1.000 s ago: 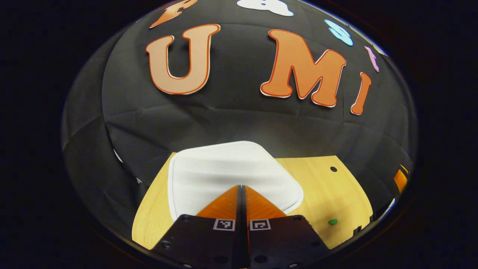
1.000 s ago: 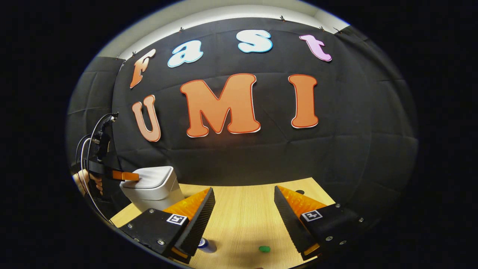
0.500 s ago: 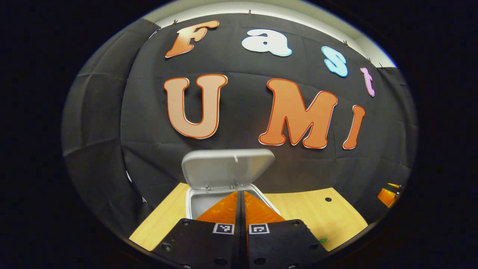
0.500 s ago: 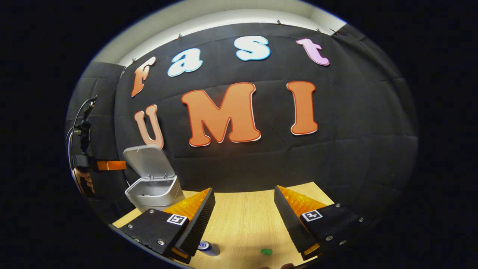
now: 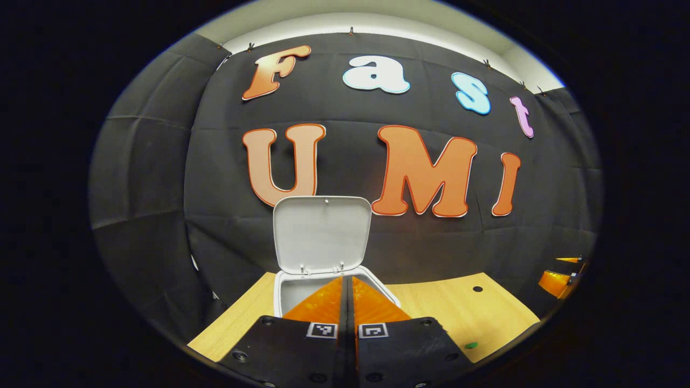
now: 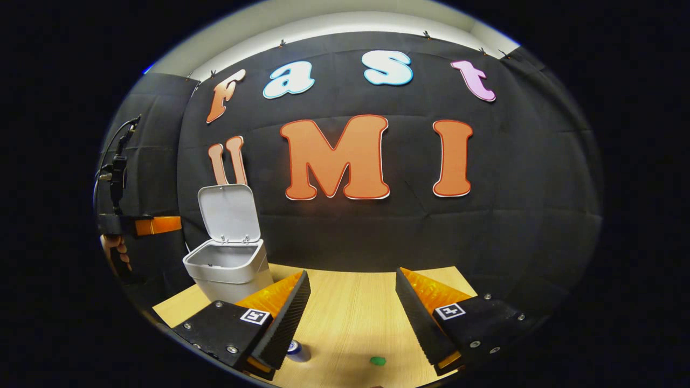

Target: Press the lid of the desktop garbage bin to open it, pick up the crumpled paper on the desktop and throw it into the bin, then pick up the pop can on the desktop and drop it into the bin, and finally close the garbage bin lid.

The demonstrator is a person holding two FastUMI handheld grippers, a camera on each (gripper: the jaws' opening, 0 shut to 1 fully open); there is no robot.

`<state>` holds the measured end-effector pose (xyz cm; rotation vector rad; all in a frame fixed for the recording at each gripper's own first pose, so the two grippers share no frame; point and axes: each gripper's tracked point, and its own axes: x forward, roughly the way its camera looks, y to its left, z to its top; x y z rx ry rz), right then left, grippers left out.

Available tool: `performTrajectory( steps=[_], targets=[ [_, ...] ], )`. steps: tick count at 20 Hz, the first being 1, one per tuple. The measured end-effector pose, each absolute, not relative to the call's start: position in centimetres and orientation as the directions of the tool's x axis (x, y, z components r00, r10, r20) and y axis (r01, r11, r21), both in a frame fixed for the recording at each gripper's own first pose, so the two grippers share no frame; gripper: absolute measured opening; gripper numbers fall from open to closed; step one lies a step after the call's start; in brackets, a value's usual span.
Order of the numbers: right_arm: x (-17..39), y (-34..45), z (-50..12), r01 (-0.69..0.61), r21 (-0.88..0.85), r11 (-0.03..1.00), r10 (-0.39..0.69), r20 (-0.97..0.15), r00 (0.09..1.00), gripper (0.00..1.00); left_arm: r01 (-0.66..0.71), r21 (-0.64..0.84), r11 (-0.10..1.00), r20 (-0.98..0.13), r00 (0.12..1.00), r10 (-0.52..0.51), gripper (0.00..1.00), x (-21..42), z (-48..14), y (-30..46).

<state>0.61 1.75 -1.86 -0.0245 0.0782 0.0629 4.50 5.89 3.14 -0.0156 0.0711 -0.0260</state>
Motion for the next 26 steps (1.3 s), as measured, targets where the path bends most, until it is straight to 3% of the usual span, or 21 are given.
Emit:
performTrajectory(
  steps=[4,5,7,8,10,13,16,20,23,26],
  targets=[
    [0.5,0.4,-2.7,-0.037,0.009,0.999,0.038,-0.1,0.994,0.95,0.047,-0.034,0.998,-0.076,0.996,-0.049,0.07,3.9,2.3,5.1],
    [0.5,0.1,-3.1,-0.034,0.012,0.999,0.035,-0.109,0.993,0.95,0.048,-0.03,0.998,-0.077,0.996,-0.051,0.23,4.0,2.1,5.0],
    [0.6,-0.7,-4.2,-0.026,0.024,0.999,0.03,-0.14,0.99,1.0,0.06,-0.026,0.998,-0.077,0.995,-0.062,0.67,3.9,1.7,4.3],
    [0.7,-1.1,-4.8,-0.021,0.03,0.999,0.025,-0.157,0.987,0.95,0.071,-0.023,0.997,-0.074,0.995,-0.073,0.89,3.6,1.5,3.6],
    [0.9,-1.8,-6.0,-0.011,0.023,1.0,0.015,-0.19,0.982,1.0,0.076,0.0,0.997,-0.074,0.994,-0.076,0.87,3.5,1.0,3.2],
    [1.4,-3.0,-8.6,-0.008,-0.019,1.0,0.003,-0.249,0.968,0.95,0.094,0.006,0.996,-0.093,0.991,-0.093,0.96,3.6,0.1,2.5],
    [1.9,-3.6,-12.3,-0.032,0.007,0.999,0.033,-0.349,0.936,0.95,0.093,0.009,0.996,-0.11,0.99,-0.092,0.96,3.6,-0.8,2.8],
    [2.2,-5.3,-18.2,-0.019,0.01,1.0,0.021,-0.491,0.871,0.96,0.073,0.015,0.997,-0.134,0.988,-0.071,0.95,3.6,-1.9,4.4],
    [2.5,-4.4,-22.4,-0.01,0.105,0.994,0.07,-0.596,0.8,0.96,0.056,0.004,0.998,-0.16,0.986,-0.055,0.95,3.8,-2.7,5.7],
    [2.5,-5.9,-26.4,0.013,0.024,1.0,0.006,-0.674,0.738,0.96,0.039,0.008,0.999,-0.189,0.981,-0.037,0.95,4.1,-3.7,6.8]
  ],
)
